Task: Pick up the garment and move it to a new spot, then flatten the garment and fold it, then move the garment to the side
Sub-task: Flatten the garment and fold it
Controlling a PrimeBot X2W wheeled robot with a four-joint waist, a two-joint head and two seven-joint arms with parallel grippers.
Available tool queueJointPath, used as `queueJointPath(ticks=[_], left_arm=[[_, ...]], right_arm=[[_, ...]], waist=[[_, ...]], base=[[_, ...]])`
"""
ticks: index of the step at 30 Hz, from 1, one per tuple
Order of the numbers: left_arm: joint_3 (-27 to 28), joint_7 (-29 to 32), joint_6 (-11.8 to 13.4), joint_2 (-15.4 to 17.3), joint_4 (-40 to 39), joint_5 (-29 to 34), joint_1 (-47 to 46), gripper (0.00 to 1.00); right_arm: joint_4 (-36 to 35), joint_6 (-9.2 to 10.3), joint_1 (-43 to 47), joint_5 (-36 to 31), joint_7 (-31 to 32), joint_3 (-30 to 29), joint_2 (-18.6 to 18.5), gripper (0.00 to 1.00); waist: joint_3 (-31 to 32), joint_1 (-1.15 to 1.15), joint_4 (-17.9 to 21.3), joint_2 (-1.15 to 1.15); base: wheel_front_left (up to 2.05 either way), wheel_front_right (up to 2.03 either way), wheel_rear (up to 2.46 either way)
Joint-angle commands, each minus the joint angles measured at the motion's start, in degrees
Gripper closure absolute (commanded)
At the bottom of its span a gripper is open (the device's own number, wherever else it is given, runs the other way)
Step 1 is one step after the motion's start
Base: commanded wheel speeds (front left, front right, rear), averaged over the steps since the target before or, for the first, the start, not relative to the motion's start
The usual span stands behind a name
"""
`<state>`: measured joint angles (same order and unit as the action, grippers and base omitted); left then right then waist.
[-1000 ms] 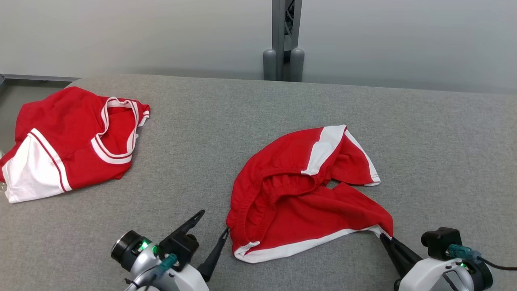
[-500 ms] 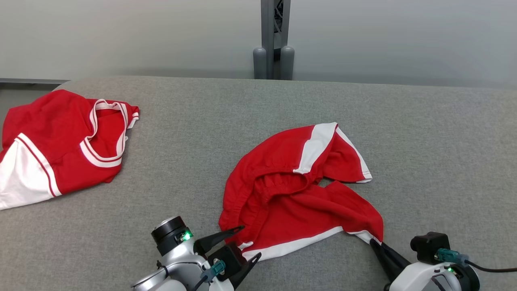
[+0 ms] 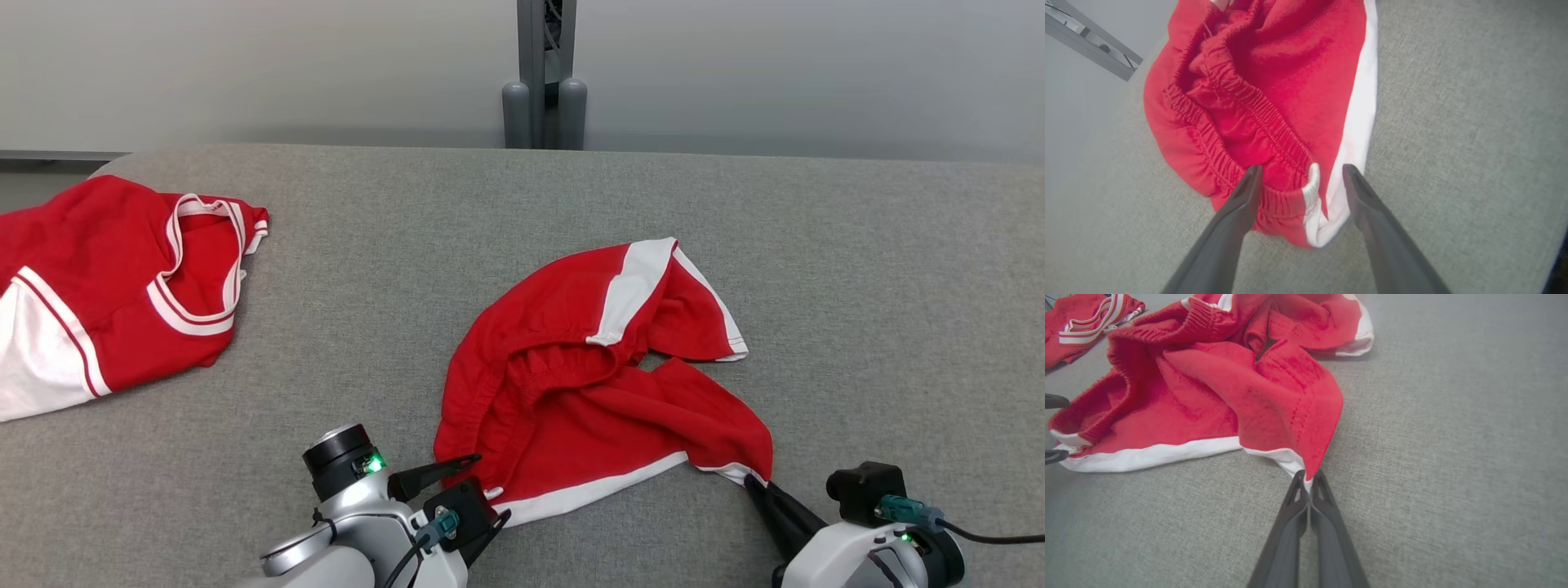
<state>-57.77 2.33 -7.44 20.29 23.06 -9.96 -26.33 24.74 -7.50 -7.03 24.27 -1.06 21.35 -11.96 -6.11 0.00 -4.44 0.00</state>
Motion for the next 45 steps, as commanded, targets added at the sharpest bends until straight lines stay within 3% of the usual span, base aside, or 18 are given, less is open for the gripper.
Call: queueJointPath(ticks=[1, 6, 7, 8, 9, 11, 12, 20, 28, 40, 45], left_arm=[[-0.44, 0.06, -0.02, 0.28, 0.33, -0.43, -0.95, 0.0], [-1.74, 0.53, -0.02, 0.35, 1.08, -1.99, -1.9, 0.0], [-2.15, 0.67, -0.02, 0.41, 1.15, -2.23, -2.15, 0.1], [-2.5, 0.95, -0.02, 0.51, 1.24, -2.51, -2.39, 0.29], [-3.02, 1.06, -0.02, 0.66, 1.28, -2.93, -2.58, 0.56], [-3.73, 1.2, -0.02, 0.89, 1.26, -3.54, -2.83, 0.89], [-4.02, 1.28, -0.02, 0.98, 1.23, -3.81, -2.9, 1.0], [-3.63, 0.64, 0.44, 1.45, 0.85, -5.64, -3.18, 1.0], [1.15, -0.84, 0.45, 0.49, -1.06, -14.11, -0.44, 1.0], [12.75, -5.52, 0.24, -1.86, -5.51, -31.91, 2.5, 1.0], [16.02, -7.73, 0.69, -2.46, -8.06, -34.77, 1.23, 1.0]], right_arm=[[0.19, 0.02, -0.53, 0.15, -0.31, 0.05, -0.08, 1.0], [0.63, 0.02, -0.8, 0.28, -0.7, 0.14, -0.05, 1.0], [0.74, 0.02, -0.81, 0.3, -0.75, 0.16, -0.03, 1.0], [0.83, 0.02, -0.83, 0.32, -0.8, 0.15, -0.02, 1.0], [0.91, 0.02, -0.87, 0.32, -0.86, 0.2, 0.0, 1.0], [1.05, 0.02, -0.96, 0.38, -0.9, 0.25, 0.01, 1.0], [1.12, 0.02, -1.0, 0.41, -0.95, 0.26, 0.03, 1.0], [1.62, 0.02, -1.34, 0.65, -1.24, 0.21, 0.13, 1.0], [-0.52, 0.02, -1.62, 3.62, -1.47, -0.15, -0.34, 1.0], [-14.5, 0.02, -4.56, 12.46, 3.39, -3.14, -6.26, 1.0], [-19.83, 0.02, -6.53, 13.33, 5.35, -6.07, -7.4, 1.0]], waist=[[-0.12, 0.0, 0.01, 0.0], [-0.42, 0.0, 0.06, 0.0], [-0.47, 0.0, 0.06, 0.0], [-0.52, 0.0, 0.05, 0.0], [-0.57, 0.0, 0.04, 0.0], [-0.62, 0.0, -0.02, 0.0], [-0.64, 0.0, -0.06, 0.0], [-0.66, 0.0, -0.7, 0.0], [-0.5, 0.0, -2.28, 0.0], [2.54, 0.0, -4.31, 0.0], [3.6, 0.0, -4.42, 0.0]], base=[[0.0, 0.0, 0.0], [0.0, 0.0, 0.0], [0.0, 0.0, 0.0], [0.0, 0.0, 0.0], [0.0, 0.0, 0.0], [0.0, 0.0, 0.0], [0.0, 0.0, 0.0], [0.0, 0.0, 0.0], [0.0, 0.0, 0.0], [0.0, 0.0, 0.0], [0.0, 0.0, 0.0]])
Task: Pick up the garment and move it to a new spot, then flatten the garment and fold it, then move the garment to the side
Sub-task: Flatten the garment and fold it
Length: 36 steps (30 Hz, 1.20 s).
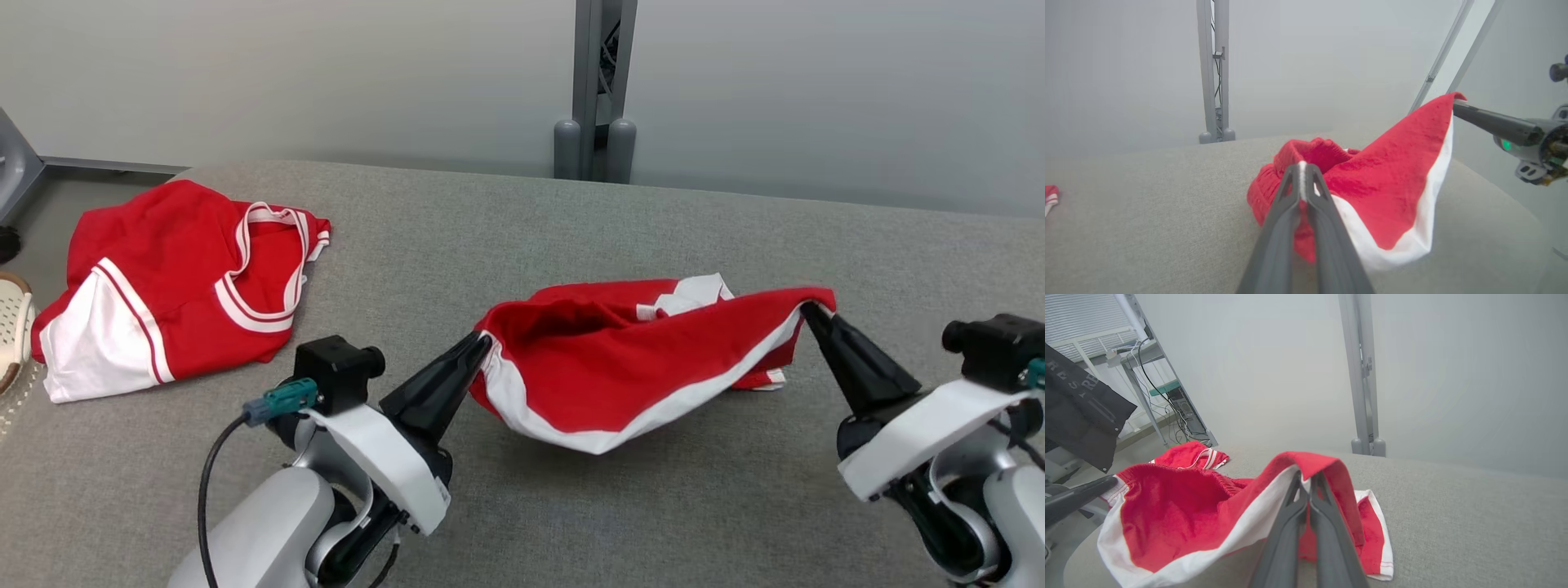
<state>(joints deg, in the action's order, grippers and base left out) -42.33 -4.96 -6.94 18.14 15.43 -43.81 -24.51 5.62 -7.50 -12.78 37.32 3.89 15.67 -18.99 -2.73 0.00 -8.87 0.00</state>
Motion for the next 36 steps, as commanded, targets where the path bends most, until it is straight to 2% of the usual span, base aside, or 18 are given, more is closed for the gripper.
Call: queueJointPath(ticks=[1, 6, 14, 17, 27, 34, 36], left_arm=[[1.12, -0.8, 0.17, -0.73, -1.0, -1.73, -0.58, 1.0], [5.18, -2.21, 1.15, -2.16, -3.54, -5.91, -1.48, 1.0], [11.19, -3.86, 5.81, -4.17, -5.4, -9.8, -4.26, 1.0], [10.86, -3.55, 7.04, -5.31, -5.61, -9.41, -5.06, 1.0], [13.69, -1.72, 11.33, -7.44, -4.25, -12.06, -8.55, 1.0], [17.7, -0.42, 16.89, -9.86, -1.28, -14.98, -13.44, 1.0], [19.83, -0.61, 19.2, -11.35, 0.25, -16.74, -14.87, 1.0]], right_arm=[[-1.77, 0.02, -1.31, 0.4, 0.83, -0.98, -0.36, 1.0], [-5.9, 0.02, -4.52, -1.03, 2.57, -3.71, 0.12, 1.0], [-7.64, 0.02, -11.9, -7.88, 3.25, -4.8, 1.16, 1.0], [-7.05, 0.02, -15.26, -10.41, 2.4, -3.87, 2.0, 1.0], [-0.76, 0.02, -27.24, -13.69, 2.21, -0.18, 3.8, 1.0], [7.42, 0.02, -36.53, -17.47, 0.8, 4.05, 3.23, 1.0], [10.33, 0.02, -38.74, -18.95, -0.13, 4.69, 3.46, 1.0]], waist=[[0.39, 0.0, 0.07, 0.0], [1.04, 0.0, 0.48, 0.0], [1.93, 0.0, 1.49, 0.0], [1.93, 0.0, 2.0, 0.0], [3.11, 0.0, 3.61, 0.0], [4.12, 0.0, 3.83, 0.0], [4.54, 0.0, 3.73, 0.0]], base=[[0.0, 0.0, 0.0], [0.0, 0.0, 0.0], [0.0, 0.0, 0.0], [0.0, 0.0, 0.0], [0.0, 0.0, 0.0], [0.0, 0.0, 0.0], [0.0, 0.0, 0.0]])
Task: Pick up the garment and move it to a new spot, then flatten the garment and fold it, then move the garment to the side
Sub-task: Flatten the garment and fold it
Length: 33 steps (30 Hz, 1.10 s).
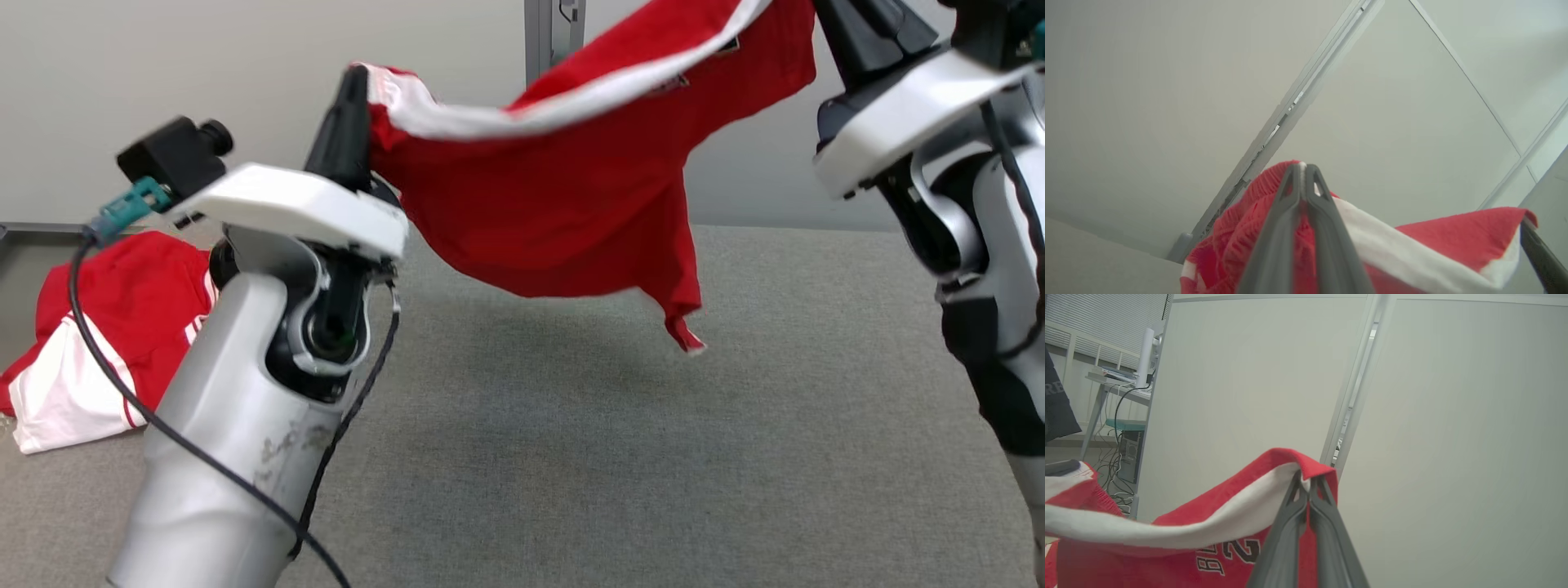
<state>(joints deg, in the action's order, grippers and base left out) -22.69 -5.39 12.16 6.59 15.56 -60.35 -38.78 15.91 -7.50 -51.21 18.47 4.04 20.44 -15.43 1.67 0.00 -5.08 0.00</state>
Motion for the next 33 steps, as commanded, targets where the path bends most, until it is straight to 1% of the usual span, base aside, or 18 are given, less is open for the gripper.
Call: queueJointPath(ticks=[1, 3, 5, 8, 11, 16, 19, 22, 26, 28, 32, 33], left_arm=[[1.15, 0.06, 1.26, -0.47, 0.86, -1.3, -1.22, 1.0], [2.96, -0.01, 3.35, -1.54, 2.1, -3.43, -2.52, 1.0], [3.79, 0.11, 4.67, -2.4, 3.06, -5.19, -3.58, 1.0], [3.88, -0.94, 5.8, -2.78, 4.4, -5.45, -4.79, 1.0], [5.56, -2.89, 7.2, -3.01, 5.8, -6.83, -5.17, 1.0], [7.46, -5.64, 8.94, -3.38, 7.44, -8.92, -4.67, 1.0], [8.44, -6.56, 10.13, -3.51, 7.88, -10.72, -4.13, 1.0], [8.65, -6.52, 11.91, -3.56, 7.91, -14.67, -4.21, 1.0], [7.4, -7.48, 14.35, -3.52, 7.39, -18.79, -7.55, 1.0], [6.69, -7.97, 15.38, -3.57, 7.36, -18.53, -10.57, 1.0], [6.0, -8.26, 15.56, -3.43, 11.0, -16.62, -16.29, 1.0], [5.6, -7.77, 15.15, -3.3, 11.97, -16.26, -18.48, 1.0]], right_arm=[[1.59, 0.02, -1.23, -0.15, -0.66, -0.11, 0.5, 1.0], [5.06, 0.02, -2.69, 0.65, -1.03, -1.44, 2.21, 1.0], [8.41, 0.02, -3.67, 1.61, -0.05, -1.69, 3.76, 1.0], [12.06, 0.02, -5.0, 3.8, 0.64, -2.55, 5.48, 1.0], [15.71, 0.02, -5.03, 6.04, 2.62, -4.1, 7.09, 1.0], [18.75, 0.02, -3.9, 10.78, 6.11, -5.77, 8.62, 1.0], [20.03, 0.02, -3.06, 14.28, 8.45, -8.45, 9.53, 1.0], [21.35, 0.02, -3.48, 16.36, 10.1, -11.6, 10.47, 1.0], [21.91, 0.02, -6.38, 14.75, 9.78, -13.39, 11.0, 1.0], [21.84, 0.02, -8.97, 13.44, 9.28, -14.15, 11.37, 1.0], [23.82, 0.02, -14.11, 9.68, 6.42, -15.38, 11.89, 1.0], [24.42, 0.02, -16.06, 8.57, 5.47, -15.45, 11.99, 1.0]], waist=[[0.36, 0.0, -0.08, 0.0], [0.78, 0.0, -0.06, 0.0], [1.1, 0.0, -0.09, 0.0], [1.56, 0.0, -0.12, 0.0], [1.77, 0.0, -0.04, 0.0], [1.84, 0.0, 0.02, 0.0], [1.64, 0.0, 0.02, 0.0], [0.92, 0.0, 0.17, 0.0], [-1.27, 0.0, 0.51, 0.0], [-3.99, 0.0, 0.84, 0.0], [-8.96, 0.0, 1.86, 0.0], [-10.46, 0.0, 2.14, 0.0]], base=[[0.0, 0.0, 0.0], [0.0, 0.0, 0.0], [0.0, 0.0, 0.0], [0.0, 0.0, 0.0], [0.0, 0.0, 0.0], [0.0, 0.0, 0.0], [0.0, 0.0, 0.0], [0.0, 0.0, 0.0], [0.0, 0.0, 0.0], [0.0, 0.0, 0.0], [0.0, 0.0, 0.0], [0.0, 0.0, 0.0]])
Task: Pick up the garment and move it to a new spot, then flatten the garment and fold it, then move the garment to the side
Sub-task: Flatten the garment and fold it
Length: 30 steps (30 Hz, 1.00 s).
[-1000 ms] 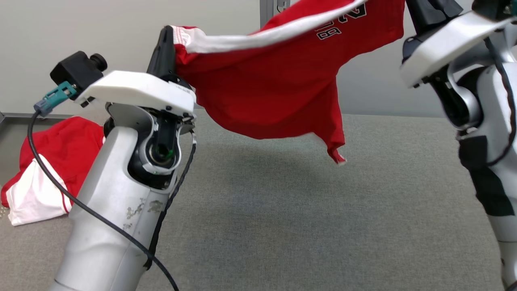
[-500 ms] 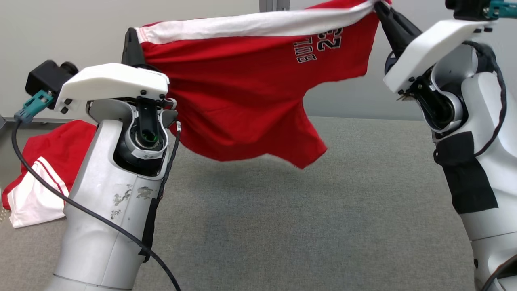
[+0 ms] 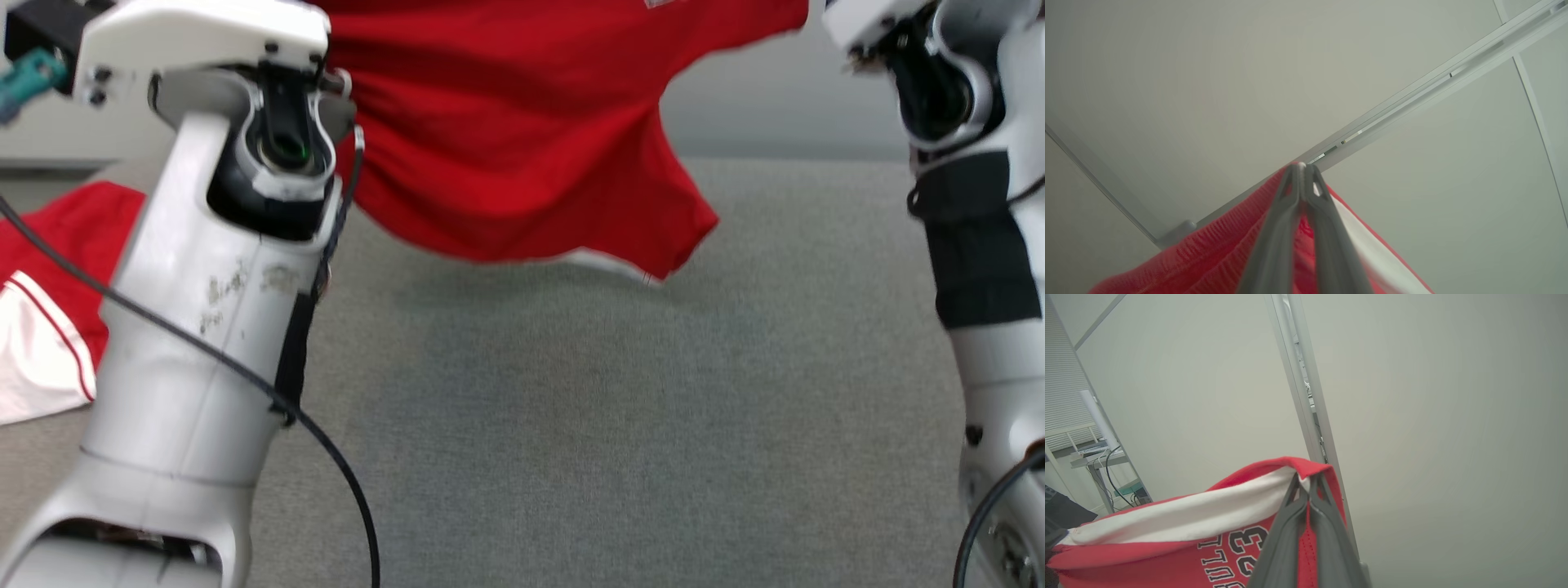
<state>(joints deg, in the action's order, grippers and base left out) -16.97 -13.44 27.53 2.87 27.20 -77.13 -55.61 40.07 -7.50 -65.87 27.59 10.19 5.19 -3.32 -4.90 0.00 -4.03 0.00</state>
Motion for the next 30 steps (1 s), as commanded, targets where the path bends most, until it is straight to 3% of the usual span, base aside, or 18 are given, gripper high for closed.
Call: queueJointPath(ticks=[1, 3, 7, 13, 14, 15, 17, 25, 30], left_arm=[[-0.33, 0.42, -0.5, 0.6, 1.32, 0.97, -3.7, 1.0], [-0.69, 0.64, -0.91, 1.02, 2.52, 1.57, -5.87, 1.0], [-1.26, 0.75, -4.1, 1.48, 7.84, 2.88, -14.09, 1.0], [0.82, -0.74, -15.17, 0.76, 15.07, 1.51, -24.54, 1.0], [0.89, -0.94, -17.03, 0.64, 16.3, 1.76, -25.66, 1.0], [1.41, -1.31, -20.76, 0.52, 18.28, 1.3, -27.19, 1.0], [2.18, -1.56, -23.56, 0.36, 20.47, 0.68, -28.37, 1.0], [3.71, -1.77, -28.9, 0.15, 29.11, 1.57, -25.77, 1.0], [0.08, -1.79, -29.3, 0.21, 34.57, 0.64, -21.52, 1.0]], right_arm=[[0.9, 0.02, -3.27, -1.73, -1.6, -0.12, -0.02, 1.0], [1.67, 0.02, -5.11, -2.77, -2.68, -0.27, 0.04, 1.0], [4.85, 0.02, -12.69, -5.86, -9.07, -0.11, 0.29, 1.0], [11.45, 0.02, -20.5, -5.89, -21.68, 1.76, 0.29, 1.0], [12.67, 0.02, -21.26, -5.64, -23.03, 1.9, 0.32, 1.0], [14.3, 0.02, -21.82, -4.21, -24.66, 2.48, 0.37, 1.0], [15.71, 0.02, -21.98, -3.7, -25.32, 2.7, 0.29, 1.0], [13.37, 0.02, -15.09, 0.05, -25.48, 6.27, 0.18, 1.0], [12.74, 0.02, -7.6, 4.12, -25.49, 10.73, 0.17, 1.0]], waist=[[-5.47, 0.0, 1.38, 0.0], [-7.18, 0.0, 1.64, 0.0], [-13.53, 0.0, 2.64, 0.0], [-21.78, 0.0, 2.68, 0.0], [-22.95, 0.0, 2.64, 0.0], [-24.85, 0.0, 2.64, 0.0], [-26.93, 0.0, 2.43, 0.0], [-33.78, 0.0, 2.01, 0.0], [-32.27, 0.0, 2.35, 0.0]], base=[[0.0, 0.0, 0.0], [0.0, 0.0, 0.0], [0.0, 0.0, 0.0], [0.0, 0.0, 0.0], [0.0, 0.0, 0.0], [0.0, 0.0, 0.0], [0.0, 0.0, 0.0], [0.0, 0.0, 0.0], [0.0, 0.0, 0.0]])
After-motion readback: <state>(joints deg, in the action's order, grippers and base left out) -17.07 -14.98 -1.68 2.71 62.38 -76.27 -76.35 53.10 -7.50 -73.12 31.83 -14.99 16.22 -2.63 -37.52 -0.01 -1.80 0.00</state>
